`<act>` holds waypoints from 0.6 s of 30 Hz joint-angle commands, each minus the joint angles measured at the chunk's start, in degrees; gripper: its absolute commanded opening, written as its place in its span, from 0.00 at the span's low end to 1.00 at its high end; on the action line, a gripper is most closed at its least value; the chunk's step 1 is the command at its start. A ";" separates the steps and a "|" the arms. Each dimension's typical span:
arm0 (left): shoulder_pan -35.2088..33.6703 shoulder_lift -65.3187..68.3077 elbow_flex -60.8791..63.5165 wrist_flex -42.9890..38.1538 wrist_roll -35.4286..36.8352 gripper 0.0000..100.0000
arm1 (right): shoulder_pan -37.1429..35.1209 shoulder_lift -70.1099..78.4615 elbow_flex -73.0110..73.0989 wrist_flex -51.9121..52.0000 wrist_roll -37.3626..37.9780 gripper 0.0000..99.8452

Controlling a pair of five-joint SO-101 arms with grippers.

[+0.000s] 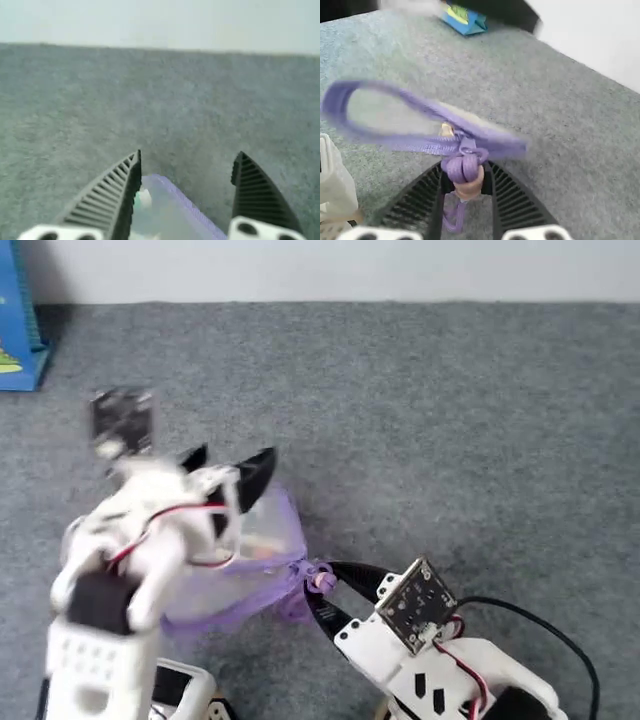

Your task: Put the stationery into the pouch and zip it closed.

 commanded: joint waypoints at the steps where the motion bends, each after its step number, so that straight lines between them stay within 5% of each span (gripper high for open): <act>1: 1.93 6.51 -3.74 -2.99 0.79 0.28 | -0.40 -0.66 -0.44 -0.13 0.44 0.01; 12: 1.93 -5.36 -15.25 13.80 0.35 0.28 | 6.46 -0.48 -0.53 -8.22 0.79 0.01; 18: 2.37 -14.33 -17.01 23.38 -5.63 0.28 | 6.55 2.86 -0.35 -13.93 0.53 0.01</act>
